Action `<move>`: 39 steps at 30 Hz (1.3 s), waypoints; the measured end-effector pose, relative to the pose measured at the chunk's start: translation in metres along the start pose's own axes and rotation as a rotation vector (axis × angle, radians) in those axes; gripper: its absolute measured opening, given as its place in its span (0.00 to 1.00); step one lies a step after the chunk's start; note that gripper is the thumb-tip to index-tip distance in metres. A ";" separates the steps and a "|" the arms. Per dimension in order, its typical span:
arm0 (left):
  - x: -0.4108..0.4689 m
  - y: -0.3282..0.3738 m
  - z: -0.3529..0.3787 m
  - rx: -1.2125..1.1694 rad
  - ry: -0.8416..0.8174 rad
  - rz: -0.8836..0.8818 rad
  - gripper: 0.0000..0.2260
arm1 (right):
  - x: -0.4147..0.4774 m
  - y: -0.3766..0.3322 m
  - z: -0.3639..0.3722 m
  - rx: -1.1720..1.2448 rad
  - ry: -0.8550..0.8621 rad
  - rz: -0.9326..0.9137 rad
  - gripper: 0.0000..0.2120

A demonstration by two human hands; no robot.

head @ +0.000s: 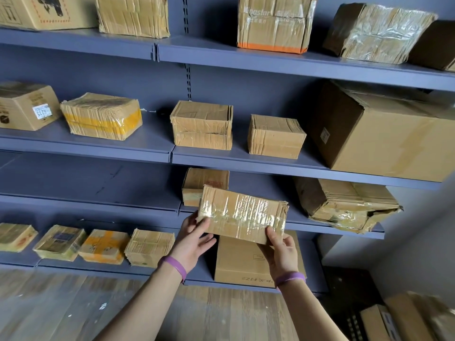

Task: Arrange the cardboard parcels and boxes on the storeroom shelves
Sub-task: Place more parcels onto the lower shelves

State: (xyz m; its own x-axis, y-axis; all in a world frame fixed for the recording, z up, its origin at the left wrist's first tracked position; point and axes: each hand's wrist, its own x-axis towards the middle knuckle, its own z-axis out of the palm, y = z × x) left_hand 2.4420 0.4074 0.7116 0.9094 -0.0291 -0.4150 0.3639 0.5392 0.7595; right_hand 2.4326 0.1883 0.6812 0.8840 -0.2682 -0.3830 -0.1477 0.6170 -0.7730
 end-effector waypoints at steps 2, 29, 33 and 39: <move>0.005 -0.001 -0.007 -0.024 0.055 0.024 0.15 | -0.001 0.000 0.001 -0.010 -0.035 0.004 0.19; 0.008 0.004 -0.016 -0.261 0.152 -0.101 0.25 | 0.003 -0.003 -0.007 0.164 -0.126 0.243 0.13; -0.002 0.010 0.003 -0.198 0.001 -0.081 0.22 | 0.001 0.003 -0.006 0.104 -0.076 0.196 0.06; -0.010 -0.003 0.018 0.152 -0.174 -0.050 0.24 | -0.003 0.001 -0.005 0.028 -0.118 0.145 0.11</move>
State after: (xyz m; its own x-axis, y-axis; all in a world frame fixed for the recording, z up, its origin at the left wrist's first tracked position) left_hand 2.4356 0.3903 0.7223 0.9059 -0.2040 -0.3712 0.4232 0.4012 0.8124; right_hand 2.4276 0.1858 0.6790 0.9003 -0.0870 -0.4264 -0.2667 0.6640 -0.6986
